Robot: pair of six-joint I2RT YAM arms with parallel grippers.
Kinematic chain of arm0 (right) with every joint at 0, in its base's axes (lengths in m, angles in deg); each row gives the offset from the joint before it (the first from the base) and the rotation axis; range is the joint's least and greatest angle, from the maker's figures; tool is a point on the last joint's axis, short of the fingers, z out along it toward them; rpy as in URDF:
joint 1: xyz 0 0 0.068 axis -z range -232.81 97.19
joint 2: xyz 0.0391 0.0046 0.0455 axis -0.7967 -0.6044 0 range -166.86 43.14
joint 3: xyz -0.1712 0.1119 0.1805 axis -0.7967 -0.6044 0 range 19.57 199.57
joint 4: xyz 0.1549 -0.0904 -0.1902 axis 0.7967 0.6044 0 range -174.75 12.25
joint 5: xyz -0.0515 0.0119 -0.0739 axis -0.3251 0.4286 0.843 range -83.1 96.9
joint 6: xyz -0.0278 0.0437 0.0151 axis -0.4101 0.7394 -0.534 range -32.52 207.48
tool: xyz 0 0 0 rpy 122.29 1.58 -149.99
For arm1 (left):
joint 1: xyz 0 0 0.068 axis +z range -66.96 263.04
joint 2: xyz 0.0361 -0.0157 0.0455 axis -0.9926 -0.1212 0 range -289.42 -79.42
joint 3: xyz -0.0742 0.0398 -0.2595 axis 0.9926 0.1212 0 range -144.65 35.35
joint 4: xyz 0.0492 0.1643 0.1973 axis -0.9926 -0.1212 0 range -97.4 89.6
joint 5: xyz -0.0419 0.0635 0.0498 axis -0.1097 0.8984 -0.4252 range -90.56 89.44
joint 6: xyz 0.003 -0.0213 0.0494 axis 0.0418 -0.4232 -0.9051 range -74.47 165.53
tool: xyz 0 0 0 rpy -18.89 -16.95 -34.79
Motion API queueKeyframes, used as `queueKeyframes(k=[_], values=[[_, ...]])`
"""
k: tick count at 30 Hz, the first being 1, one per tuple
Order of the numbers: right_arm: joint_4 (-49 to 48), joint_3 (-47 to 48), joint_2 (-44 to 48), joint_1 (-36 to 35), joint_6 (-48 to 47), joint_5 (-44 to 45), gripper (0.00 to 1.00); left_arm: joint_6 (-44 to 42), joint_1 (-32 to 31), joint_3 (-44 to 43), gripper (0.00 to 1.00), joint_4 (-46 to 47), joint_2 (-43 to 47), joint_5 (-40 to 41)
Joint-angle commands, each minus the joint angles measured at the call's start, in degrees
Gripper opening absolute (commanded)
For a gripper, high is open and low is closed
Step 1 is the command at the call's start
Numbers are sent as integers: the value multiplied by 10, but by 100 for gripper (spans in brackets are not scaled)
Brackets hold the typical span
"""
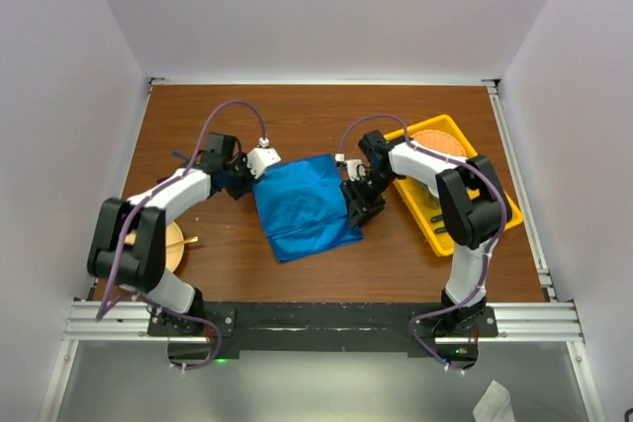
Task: Fold the napkin into a case and place the utensils inside
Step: Rotate the 2/3-rectangle-folded napkin at the center of the board, then fold the square-folded napkin at the center of the board.
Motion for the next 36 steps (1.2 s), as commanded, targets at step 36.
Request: queueKeyframes(k=[36], values=[[34, 185, -80, 22, 6, 36, 42, 21, -263, 91, 45, -38, 87, 80]])
